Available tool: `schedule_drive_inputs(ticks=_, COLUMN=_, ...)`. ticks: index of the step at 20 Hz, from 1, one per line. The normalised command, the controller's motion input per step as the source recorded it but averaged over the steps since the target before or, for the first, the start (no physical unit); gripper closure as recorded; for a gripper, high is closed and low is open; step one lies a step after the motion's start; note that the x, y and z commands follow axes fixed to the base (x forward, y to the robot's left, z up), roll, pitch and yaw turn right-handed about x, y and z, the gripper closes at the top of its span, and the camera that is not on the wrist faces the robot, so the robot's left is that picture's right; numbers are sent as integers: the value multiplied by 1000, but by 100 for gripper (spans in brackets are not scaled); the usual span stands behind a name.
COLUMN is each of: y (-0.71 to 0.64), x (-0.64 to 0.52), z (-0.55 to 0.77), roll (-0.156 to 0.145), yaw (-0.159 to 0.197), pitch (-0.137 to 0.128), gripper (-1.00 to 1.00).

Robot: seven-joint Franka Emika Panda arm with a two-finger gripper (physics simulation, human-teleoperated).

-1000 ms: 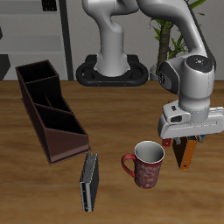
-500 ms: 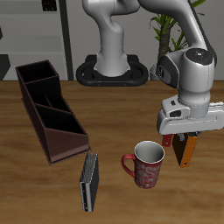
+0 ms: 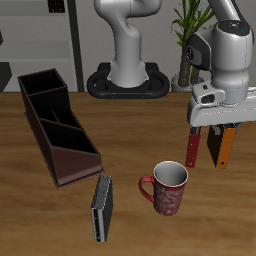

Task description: Place the orange book into the right desk caddy's left compartment and place the red mug into the right desk caddy's right compartment

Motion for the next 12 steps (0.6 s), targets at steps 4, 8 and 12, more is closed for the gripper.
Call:
schedule_drive_inputs(ticks=4, y=-111, x=-286, z=647, roll=32, yaw=-16, pitch=-42, gripper=100)
schedule_drive_inputs(ticks=8, y=-286, x=-186, z=590, roll=32, yaw=-13, pitch=-29, gripper=100)
schedule_drive_inputs(ticks=12, y=-347, x=-163, z=437, roll=33, yaw=-49, pitch=34, gripper=100)
